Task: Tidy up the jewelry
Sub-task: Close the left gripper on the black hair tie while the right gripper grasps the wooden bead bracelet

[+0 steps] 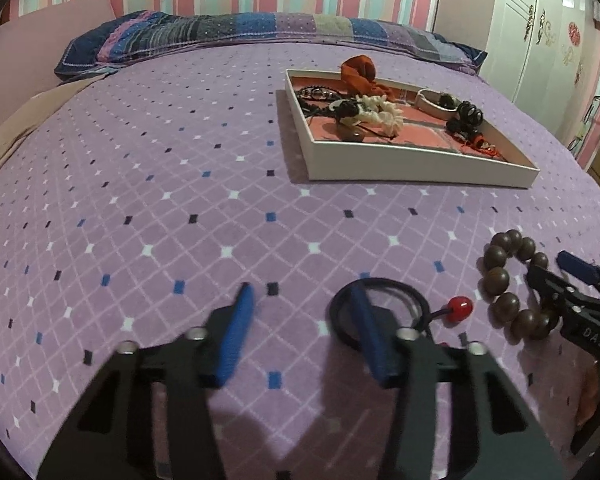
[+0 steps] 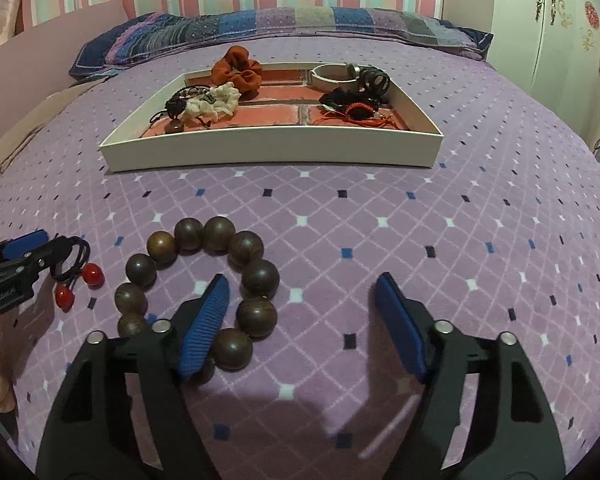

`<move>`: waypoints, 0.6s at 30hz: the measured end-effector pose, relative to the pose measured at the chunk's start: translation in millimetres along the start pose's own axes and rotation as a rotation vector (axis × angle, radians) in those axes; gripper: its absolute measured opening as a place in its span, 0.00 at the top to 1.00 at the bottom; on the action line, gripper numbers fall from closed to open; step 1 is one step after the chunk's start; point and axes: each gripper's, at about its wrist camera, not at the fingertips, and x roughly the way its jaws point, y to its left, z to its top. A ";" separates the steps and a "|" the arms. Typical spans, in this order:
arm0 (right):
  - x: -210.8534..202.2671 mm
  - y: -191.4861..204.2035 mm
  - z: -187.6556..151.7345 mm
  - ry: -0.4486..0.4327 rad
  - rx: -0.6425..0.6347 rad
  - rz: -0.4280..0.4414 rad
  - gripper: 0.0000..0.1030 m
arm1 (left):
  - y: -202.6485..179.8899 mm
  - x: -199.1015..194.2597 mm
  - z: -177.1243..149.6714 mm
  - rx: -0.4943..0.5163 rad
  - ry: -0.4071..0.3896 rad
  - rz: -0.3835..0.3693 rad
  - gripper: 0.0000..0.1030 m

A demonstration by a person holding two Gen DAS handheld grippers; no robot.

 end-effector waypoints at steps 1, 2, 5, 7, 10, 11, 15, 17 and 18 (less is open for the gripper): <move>0.2 1.3 -0.1 0.000 -0.005 0.004 0.35 | -0.9 -0.4 -0.3 0.003 -0.001 -0.009 0.63; 0.1 1.9 -0.1 0.000 -0.007 0.009 0.38 | -2.2 -0.4 -0.5 0.008 -0.001 -0.015 0.66; 0.8 3.2 0.2 0.001 -0.007 0.021 0.43 | -7.6 -0.9 -1.8 0.028 -0.004 -0.022 0.76; 1.1 3.1 0.2 0.002 -0.004 0.025 0.44 | -10.6 -1.1 -2.2 0.038 -0.004 -0.027 0.79; 1.7 2.6 0.5 0.006 -0.001 0.031 0.44 | -13.4 -0.7 -2.0 0.046 0.000 -0.047 0.79; 1.6 2.4 0.6 0.006 0.000 0.033 0.44 | -14.8 -1.0 -1.7 0.051 0.004 -0.053 0.79; 2.1 1.9 0.6 0.008 0.000 0.040 0.45 | -21.4 -0.2 -1.5 0.072 0.013 -0.063 0.79; 2.6 2.7 0.9 0.010 -0.005 0.046 0.48 | -25.9 1.3 -2.2 0.090 0.018 -0.059 0.79; 2.8 3.3 1.0 0.010 -0.008 0.048 0.51 | -27.3 2.0 -2.6 0.098 0.020 -0.052 0.79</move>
